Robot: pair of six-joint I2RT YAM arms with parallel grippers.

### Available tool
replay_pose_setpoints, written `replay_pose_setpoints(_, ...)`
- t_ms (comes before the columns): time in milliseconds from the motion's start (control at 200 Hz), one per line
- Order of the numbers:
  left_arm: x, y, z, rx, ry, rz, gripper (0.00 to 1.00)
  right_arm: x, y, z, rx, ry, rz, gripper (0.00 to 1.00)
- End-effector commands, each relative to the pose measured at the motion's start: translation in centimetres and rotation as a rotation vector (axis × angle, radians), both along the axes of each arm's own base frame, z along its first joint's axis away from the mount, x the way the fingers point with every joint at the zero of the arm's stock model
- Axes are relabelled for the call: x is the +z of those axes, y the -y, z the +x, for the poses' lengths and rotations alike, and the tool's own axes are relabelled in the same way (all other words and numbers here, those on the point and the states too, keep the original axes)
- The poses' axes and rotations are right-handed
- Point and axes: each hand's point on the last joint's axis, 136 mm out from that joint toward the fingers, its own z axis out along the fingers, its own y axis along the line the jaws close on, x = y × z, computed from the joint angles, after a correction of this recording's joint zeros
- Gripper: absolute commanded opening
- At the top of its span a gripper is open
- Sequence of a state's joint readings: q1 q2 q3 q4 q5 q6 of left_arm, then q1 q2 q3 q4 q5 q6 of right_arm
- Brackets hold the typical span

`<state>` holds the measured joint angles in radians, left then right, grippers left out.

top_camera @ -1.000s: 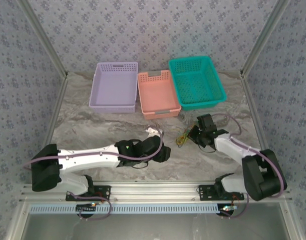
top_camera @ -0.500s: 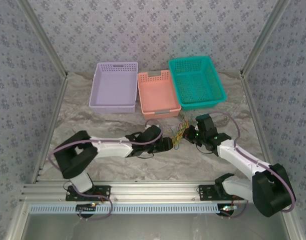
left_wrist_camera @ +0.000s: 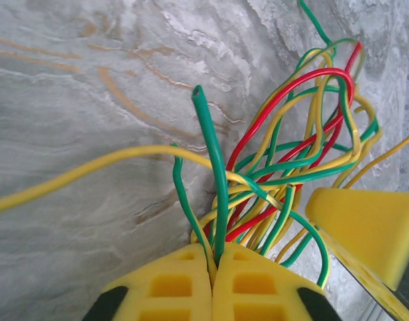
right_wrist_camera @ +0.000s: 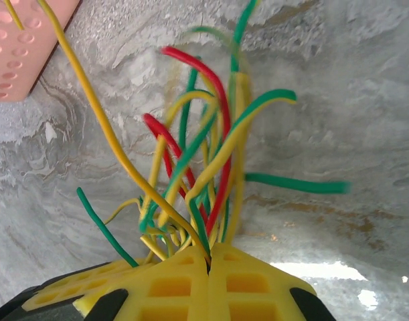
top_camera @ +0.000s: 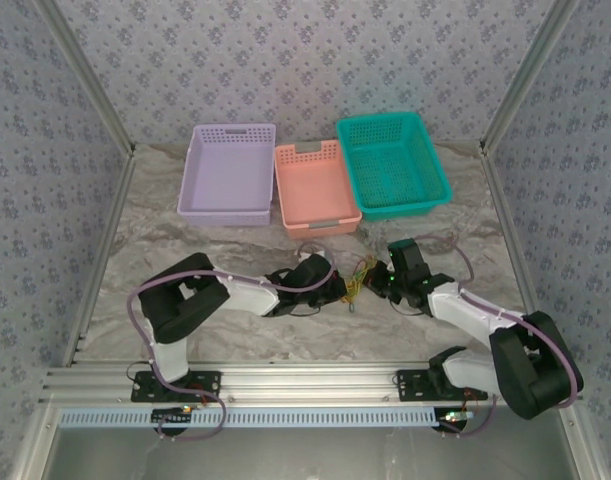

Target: Untangle the cables

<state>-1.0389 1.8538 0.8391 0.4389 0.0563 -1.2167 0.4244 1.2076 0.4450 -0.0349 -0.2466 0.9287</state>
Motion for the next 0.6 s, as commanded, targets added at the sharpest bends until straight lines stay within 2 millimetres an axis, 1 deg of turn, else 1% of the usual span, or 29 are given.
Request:
replay_pose_setpoints(0,1.2,0.4,1.3,0.042,0.041,-0.075,0.0,-0.2,-0.7,-0.8,0.027,-0.023,0.043,0.0)
replay_pose_setpoints(105,1.9,-0.7,1.2,0.04,0.076,-0.06,0.0,0.4,-0.1,-1.0,0.029,-0.016,0.003,0.0)
replay_pose_setpoints(150,2.3,-1.1,1.1,0.03,0.092,-0.045,0.0,0.9,0.3,-1.1,0.025,-0.008,-0.02,0.13)
replay_pose_setpoints(230,2.8,-1.3,0.7,-0.009,0.113,-0.004,0.0,2.2,0.8,-1.1,0.015,0.024,-0.05,0.43)
replay_pose_setpoints(255,2.9,-1.3,0.5,-0.021,0.119,0.008,0.0,2.7,0.8,-1.1,0.012,0.037,-0.057,0.51)
replay_pose_setpoints(285,3.0,-1.3,0.3,-0.033,0.128,0.022,0.0,3.4,0.8,-1.1,0.008,0.056,-0.058,0.58)
replay_pose_setpoints(345,3.2,-1.3,0.0,-0.049,0.142,0.047,0.0,4.5,0.7,-0.9,0.005,0.088,-0.059,0.68)
replay_pose_setpoints(395,3.3,-1.2,-0.3,-0.062,0.153,0.06,0.0,5.1,0.4,-0.6,0.002,0.101,-0.055,0.73)
replay_pose_setpoints(450,3.5,-1.1,-0.5,-0.072,0.163,0.067,0.0,5.0,0.0,-0.2,0.002,0.097,-0.047,0.76)
replay_pose_setpoints(595,4.8,0.0,-1.4,-0.129,0.211,0.078,0.0,2.9,-1.7,1.3,0.003,0.047,-0.002,0.77)
